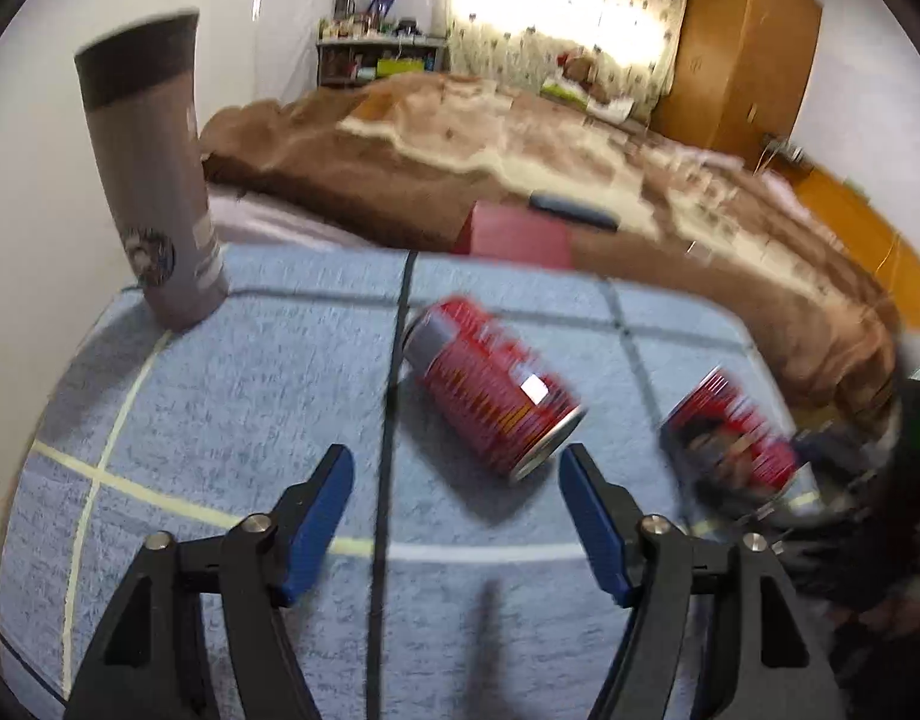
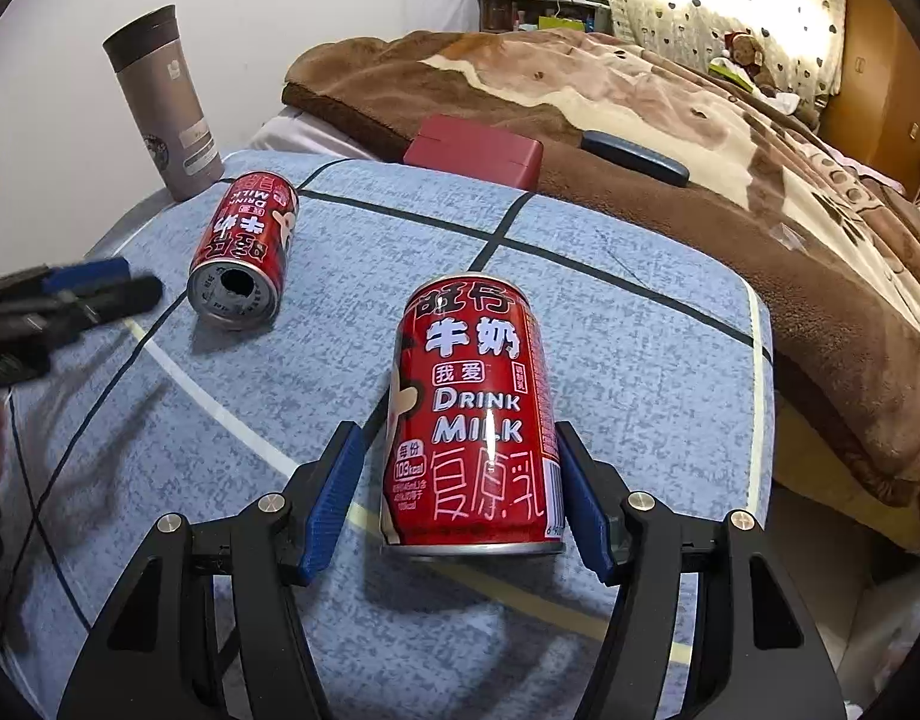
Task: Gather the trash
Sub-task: 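Grasp a red Drink Milk can with the right gripper while the left gripper grasps the other red can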
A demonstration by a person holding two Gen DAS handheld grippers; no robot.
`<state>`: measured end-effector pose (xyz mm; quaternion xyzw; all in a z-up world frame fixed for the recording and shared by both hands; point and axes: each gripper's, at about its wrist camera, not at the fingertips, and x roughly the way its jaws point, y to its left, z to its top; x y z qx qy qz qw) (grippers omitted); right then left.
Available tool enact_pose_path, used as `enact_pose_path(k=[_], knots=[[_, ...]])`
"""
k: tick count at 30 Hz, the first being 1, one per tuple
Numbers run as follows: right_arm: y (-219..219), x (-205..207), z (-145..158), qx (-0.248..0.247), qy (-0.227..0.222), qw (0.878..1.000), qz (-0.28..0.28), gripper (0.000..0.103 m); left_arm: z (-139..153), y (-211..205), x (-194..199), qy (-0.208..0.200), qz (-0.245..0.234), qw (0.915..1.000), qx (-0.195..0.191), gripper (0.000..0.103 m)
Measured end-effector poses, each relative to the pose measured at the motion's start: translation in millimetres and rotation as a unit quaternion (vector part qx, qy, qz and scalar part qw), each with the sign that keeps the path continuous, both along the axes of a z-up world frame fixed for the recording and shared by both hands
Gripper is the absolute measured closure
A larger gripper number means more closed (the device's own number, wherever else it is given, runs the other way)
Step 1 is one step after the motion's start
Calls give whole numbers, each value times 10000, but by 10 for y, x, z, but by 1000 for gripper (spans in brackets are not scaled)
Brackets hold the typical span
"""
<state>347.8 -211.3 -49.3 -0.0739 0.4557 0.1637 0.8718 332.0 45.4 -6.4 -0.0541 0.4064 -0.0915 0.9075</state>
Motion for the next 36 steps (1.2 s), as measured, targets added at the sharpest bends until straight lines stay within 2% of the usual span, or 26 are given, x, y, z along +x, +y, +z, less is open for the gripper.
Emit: enact_pose_path(k=[2,5,7,12,15,24,28,33,36], knots=[[-2,6,-8,31,21,10000,-32,39,76,-31,63,-79,2,9999,-86,20],[7,22,-8,23,23,9999,-109,39,68,-76,248,103,77,9998,-136,20],[19,31,1,-31,-26,9999,-153,39,16,-78,348,272,197,9992,-213,20],[7,66,11,60,-27,9996,-276,38,-100,-105,543,360,427,9982,-225,20],[35,90,-26,-53,-27,9994,-334,39,-165,-133,639,487,491,9973,-258,20],[17,129,-78,-106,13,9990,-433,39,-399,-270,799,755,432,9962,-37,20],[6,143,-71,-114,-45,9987,-488,39,-445,-253,811,776,442,9959,-139,27],[-21,164,-73,40,-69,9983,-580,39,-446,-275,806,771,346,9964,-64,37],[-28,178,-77,132,-62,9981,-605,49,-424,-292,789,745,301,9968,27,41]])
